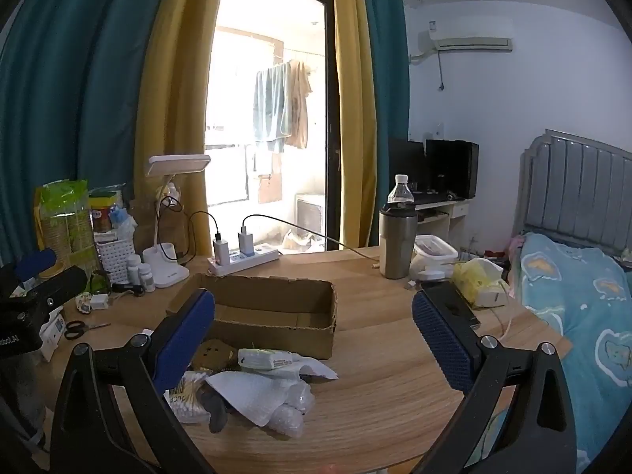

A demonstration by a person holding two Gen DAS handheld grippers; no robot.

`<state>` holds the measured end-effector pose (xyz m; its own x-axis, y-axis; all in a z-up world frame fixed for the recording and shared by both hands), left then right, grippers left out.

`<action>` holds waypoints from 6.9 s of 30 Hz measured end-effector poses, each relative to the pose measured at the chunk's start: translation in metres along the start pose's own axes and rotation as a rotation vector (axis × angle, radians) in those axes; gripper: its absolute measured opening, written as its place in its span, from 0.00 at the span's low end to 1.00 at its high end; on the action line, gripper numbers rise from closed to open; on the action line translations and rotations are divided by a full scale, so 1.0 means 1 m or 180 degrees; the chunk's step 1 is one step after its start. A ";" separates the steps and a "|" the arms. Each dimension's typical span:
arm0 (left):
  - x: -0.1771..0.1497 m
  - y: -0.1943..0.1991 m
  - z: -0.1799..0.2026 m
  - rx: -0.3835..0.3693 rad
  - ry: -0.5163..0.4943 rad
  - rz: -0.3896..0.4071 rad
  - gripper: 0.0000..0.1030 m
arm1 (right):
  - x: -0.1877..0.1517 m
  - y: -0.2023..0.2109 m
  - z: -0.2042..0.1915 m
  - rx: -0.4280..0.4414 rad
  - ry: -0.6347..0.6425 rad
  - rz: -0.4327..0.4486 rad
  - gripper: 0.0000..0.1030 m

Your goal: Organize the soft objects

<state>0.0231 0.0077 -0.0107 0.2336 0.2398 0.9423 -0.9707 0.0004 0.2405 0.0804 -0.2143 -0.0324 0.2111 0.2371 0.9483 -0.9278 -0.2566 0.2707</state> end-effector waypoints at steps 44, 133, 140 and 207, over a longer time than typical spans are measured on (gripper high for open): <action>0.001 0.003 -0.001 -0.0035 0.0018 -0.0029 0.99 | 0.007 0.006 -0.001 0.0038 0.0033 0.0042 0.99; -0.103 -0.141 -0.053 -0.0047 0.0276 -0.1531 0.34 | -0.072 -0.172 -0.063 0.0734 0.0368 -0.1056 0.81; -0.098 -0.131 -0.050 -0.0152 0.0288 -0.1469 0.27 | -0.073 -0.169 -0.068 0.0788 0.0421 -0.1092 0.54; 0.027 -0.153 -0.034 -0.0116 0.0108 -0.0690 0.27 | 0.000 -0.179 -0.003 0.0762 0.0226 -0.0644 0.53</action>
<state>0.1757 0.0468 -0.0299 0.4357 0.2627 0.8609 -0.8995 0.0905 0.4275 0.2451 -0.1652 -0.0814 0.3542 0.3684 0.8596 -0.7687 -0.4088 0.4919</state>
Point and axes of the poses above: each gripper's, at about its wrist camera, not at the fingertips, and y roughly against the way its jaws point, z to its right, x to its top, the point moved 2 cm from there along -y, roughly the way its jaws point, and after that the axes turned 10 degrees about y, right-handed, at the moved point
